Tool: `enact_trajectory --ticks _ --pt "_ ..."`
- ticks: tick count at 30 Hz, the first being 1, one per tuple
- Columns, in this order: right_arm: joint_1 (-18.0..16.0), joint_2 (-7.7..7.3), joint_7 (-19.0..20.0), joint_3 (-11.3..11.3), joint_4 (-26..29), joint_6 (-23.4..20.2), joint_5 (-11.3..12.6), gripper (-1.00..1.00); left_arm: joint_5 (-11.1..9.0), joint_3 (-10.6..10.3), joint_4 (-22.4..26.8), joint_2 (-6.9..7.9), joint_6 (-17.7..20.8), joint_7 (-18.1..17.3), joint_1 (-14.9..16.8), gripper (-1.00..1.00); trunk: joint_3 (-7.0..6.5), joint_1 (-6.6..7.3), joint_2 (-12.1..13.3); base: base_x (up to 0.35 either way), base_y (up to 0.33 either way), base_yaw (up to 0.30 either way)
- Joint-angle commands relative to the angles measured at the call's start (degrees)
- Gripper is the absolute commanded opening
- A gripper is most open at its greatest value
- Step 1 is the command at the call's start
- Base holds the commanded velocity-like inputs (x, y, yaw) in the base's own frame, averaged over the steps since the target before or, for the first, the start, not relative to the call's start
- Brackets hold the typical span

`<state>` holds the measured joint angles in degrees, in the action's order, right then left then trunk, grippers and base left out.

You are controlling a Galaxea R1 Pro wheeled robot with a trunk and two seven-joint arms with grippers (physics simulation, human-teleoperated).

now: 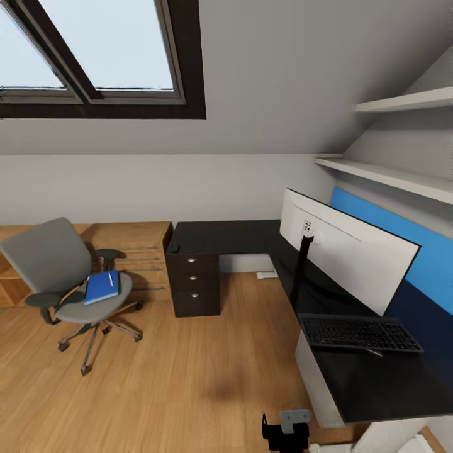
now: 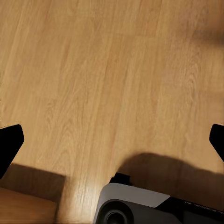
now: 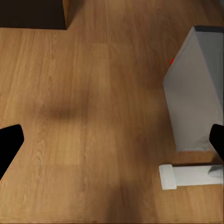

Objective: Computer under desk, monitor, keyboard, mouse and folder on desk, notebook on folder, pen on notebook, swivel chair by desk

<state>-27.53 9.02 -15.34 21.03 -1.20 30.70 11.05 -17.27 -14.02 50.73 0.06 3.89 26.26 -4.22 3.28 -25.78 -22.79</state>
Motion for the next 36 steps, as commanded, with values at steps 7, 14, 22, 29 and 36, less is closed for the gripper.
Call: enact_trajectory --ticks 7,14,22,29,36 --pt "-0.1 0.03 -0.1 0.5 -0.1 0.2 0.5 1.0 -0.2 -0.1 0.1 0.03 0.3 0.4 0.0 1.0 0.12 -0.01 -0.1 -0.316 -0.118 0.0" --pt "-0.1 0.03 -0.1 0.5 -0.1 0.2 0.5 1.0 -0.1 -0.1 0.0 -0.13 0.3 0.4 0.0 1.0 0.12 -0.01 -0.1 -0.295 -0.2 0.0" --pt "-0.1 0.03 0.0 0.5 -0.1 0.2 0.5 1.0 -0.1 -0.2 -0.8 -0.3 0.3 0.4 0.0 1.0 0.12 -0.01 -0.1 -0.271 -0.231 0.0" --pt "0.0 0.02 0.0 0.5 -0.1 0.2 0.5 1.0 0.0 -0.2 -1.0 -0.36 0.2 0.4 0.0 1.0 0.12 -0.01 -0.1 -0.199 -0.278 0.0" --pt "-0.1 -0.04 0.0 0.5 -0.1 0.2 0.5 1.0 0.0 -0.2 -1.1 -0.41 0.2 0.4 0.0 1.0 0.12 -0.01 -0.1 -0.022 -0.339 0.0"
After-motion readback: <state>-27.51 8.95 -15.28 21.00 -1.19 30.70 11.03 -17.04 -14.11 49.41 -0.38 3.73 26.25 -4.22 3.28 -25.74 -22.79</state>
